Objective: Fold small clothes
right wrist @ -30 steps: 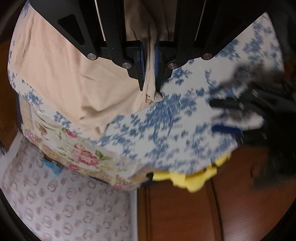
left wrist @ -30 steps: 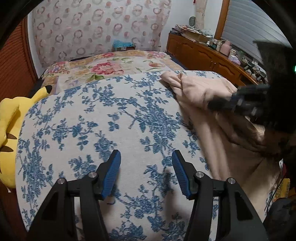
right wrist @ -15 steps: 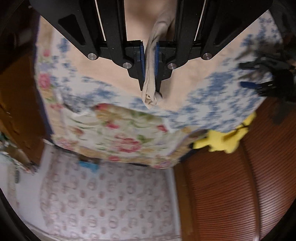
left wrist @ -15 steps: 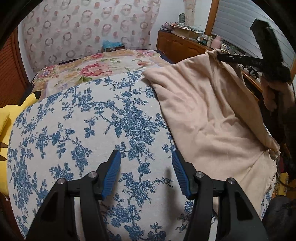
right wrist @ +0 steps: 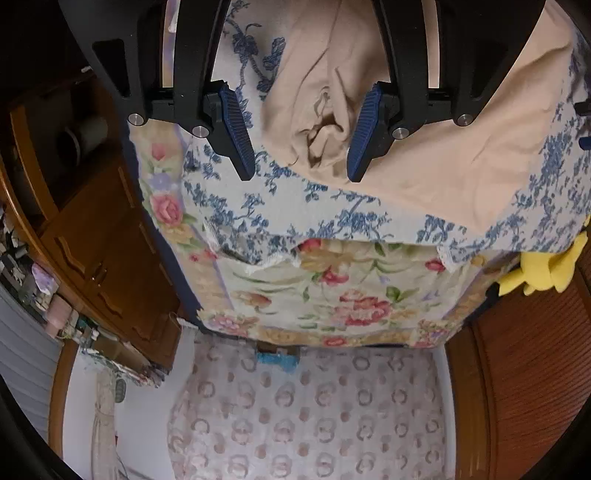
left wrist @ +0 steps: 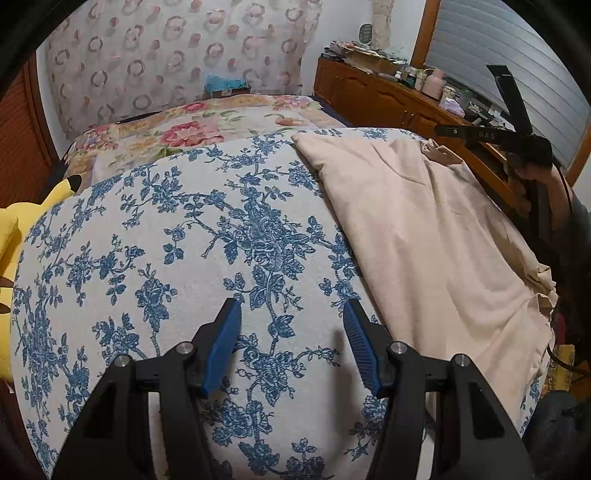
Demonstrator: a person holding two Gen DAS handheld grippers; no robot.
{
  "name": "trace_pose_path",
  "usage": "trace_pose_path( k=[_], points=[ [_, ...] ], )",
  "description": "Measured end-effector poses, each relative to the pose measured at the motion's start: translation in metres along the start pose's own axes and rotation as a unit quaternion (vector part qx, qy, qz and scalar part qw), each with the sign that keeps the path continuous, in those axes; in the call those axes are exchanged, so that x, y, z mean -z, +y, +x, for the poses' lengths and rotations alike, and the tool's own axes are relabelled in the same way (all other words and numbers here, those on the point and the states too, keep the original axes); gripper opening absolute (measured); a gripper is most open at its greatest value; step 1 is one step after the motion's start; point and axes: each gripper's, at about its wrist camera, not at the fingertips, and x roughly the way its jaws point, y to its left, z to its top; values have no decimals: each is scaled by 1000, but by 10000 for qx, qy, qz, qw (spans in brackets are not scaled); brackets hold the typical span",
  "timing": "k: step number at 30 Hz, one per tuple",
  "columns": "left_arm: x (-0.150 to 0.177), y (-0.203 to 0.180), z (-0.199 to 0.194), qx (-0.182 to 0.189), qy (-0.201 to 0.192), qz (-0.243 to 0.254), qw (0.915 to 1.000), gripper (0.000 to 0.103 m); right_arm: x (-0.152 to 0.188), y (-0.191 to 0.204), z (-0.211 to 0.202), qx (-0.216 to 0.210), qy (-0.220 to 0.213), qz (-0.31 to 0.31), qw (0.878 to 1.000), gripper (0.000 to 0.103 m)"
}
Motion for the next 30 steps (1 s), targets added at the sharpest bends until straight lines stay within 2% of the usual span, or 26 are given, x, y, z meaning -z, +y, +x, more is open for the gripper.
trace_pose_path(
  k=[4, 5, 7, 8, 9, 12, 14, 17, 20, 24, 25, 27, 30],
  points=[
    [0, -3, 2, 9, 25, -5, 10000, 57, 2, 7, 14, -403, 278, -172, 9987, 52],
    [0, -4, 2, 10, 25, -3, 10000, 56, 4, 11, 20, -486, 402, -259, 9977, 48],
    [0, -4, 2, 6, 22, 0, 10000, 57, 7, 16, 28, -467, 540, -424, 9965, 32],
    [1, -4, 2, 5, 21, -5, 10000, 56, 9, 18, 31, -444, 579, -523, 9960, 12],
    [1, -5, 2, 4, 26, -11, 10000, 56, 9, 18, 32, -468, 579, -559, 9957, 4],
    [2, -8, 0, -3, 5, 1, 10000, 57, 6, 4, 24, -175, 387, -355, 9985, 2],
    [2, -10, -2, 2, -13, 8, 10000, 57, 4, -10, 18, 366, 251, -128, 9989, 2],
    [3, -13, -6, -5, -42, 36, 10000, 57, 3, -24, 6, 607, 117, 97, 9980, 2],
    [5, -19, -11, 6, -98, 77, 9999, 57, 4, -29, -9, 522, 46, 139, 9985, 25],
    [9, -33, -23, 31, -266, 177, 9995, 57, 17, -24, -40, 299, -91, 63, 9995, 27],
    [10, -38, -26, 47, -302, 194, 9993, 56, 21, -22, -48, 244, -125, 43, 9996, 29],
    [15, -44, -30, 66, -372, 252, 9990, 57, 35, -16, -67, 93, -205, 11, 9997, 40],
    [23, -57, -34, 47, -459, 369, 9983, 57, 57, -4, -90, -67, -288, -94, 9995, 42]
  ],
)
